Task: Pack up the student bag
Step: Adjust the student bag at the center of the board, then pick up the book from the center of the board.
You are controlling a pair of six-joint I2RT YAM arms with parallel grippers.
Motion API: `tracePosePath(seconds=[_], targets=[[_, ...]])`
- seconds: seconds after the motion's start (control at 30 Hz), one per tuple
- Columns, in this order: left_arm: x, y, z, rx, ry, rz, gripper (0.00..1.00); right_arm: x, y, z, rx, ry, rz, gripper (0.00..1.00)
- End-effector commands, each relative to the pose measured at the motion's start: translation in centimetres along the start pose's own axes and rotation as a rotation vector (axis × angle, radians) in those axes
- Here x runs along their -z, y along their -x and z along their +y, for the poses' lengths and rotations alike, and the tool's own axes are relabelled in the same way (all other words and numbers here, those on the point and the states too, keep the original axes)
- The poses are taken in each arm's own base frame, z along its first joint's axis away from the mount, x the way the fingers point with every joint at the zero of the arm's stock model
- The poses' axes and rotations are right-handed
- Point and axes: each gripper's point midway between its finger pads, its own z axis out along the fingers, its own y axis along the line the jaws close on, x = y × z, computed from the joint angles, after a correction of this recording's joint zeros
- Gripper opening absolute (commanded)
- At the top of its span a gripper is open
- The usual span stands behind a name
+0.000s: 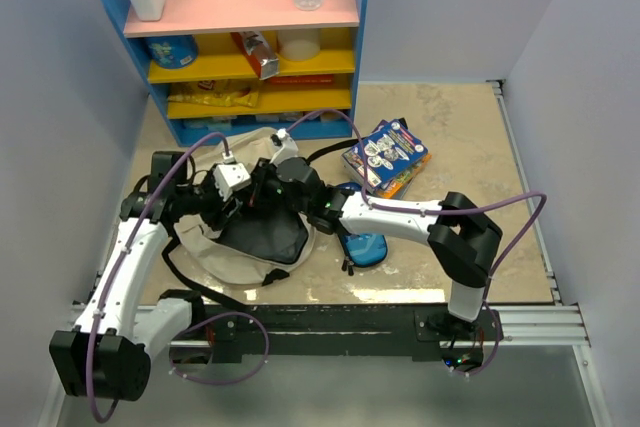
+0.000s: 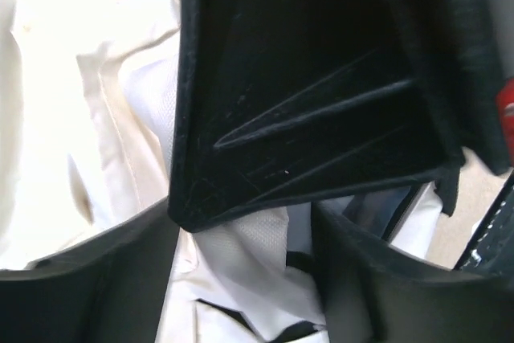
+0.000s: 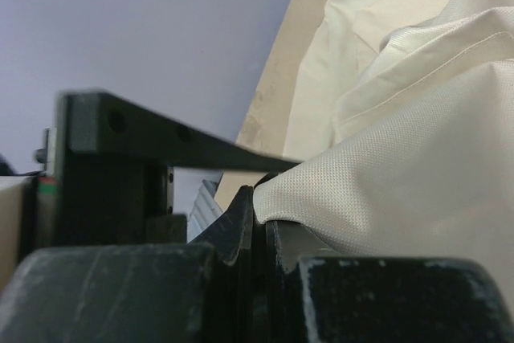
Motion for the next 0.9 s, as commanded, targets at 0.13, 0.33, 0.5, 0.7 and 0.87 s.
tracePosePath(seconds=[0.13,0.33,0.5,0.7,0.87], targets=[[-0.9,-0.8,2.7,-0.011,0.105,0.025,0.00,2.4,5.6,4.2,0.046,0.068,-0.150,0.00],[1.8,3.3,4.6,-0.055,0.224,-0.065,0.00,5.3,3.8,-1.2,0.136,-0.096,-0.111,0.52],[4.8,7.4,4.0,-0.111,0.227,-0.161,0.00,11.9,4.6,-8.6,0.249,-0.361,-0.178,0.83],[4.4,7.5,1.5,-0.137,0.106,-0.193,0.00,17.3,7.3,-16.9,0.202,-0.653,-0.215,0.90],[2.7,4.6,1.1,-0.129,0.086,-0.133,0.00,19.5,12.7,-20.8,0.080,-0.731,-0.340,0.90]])
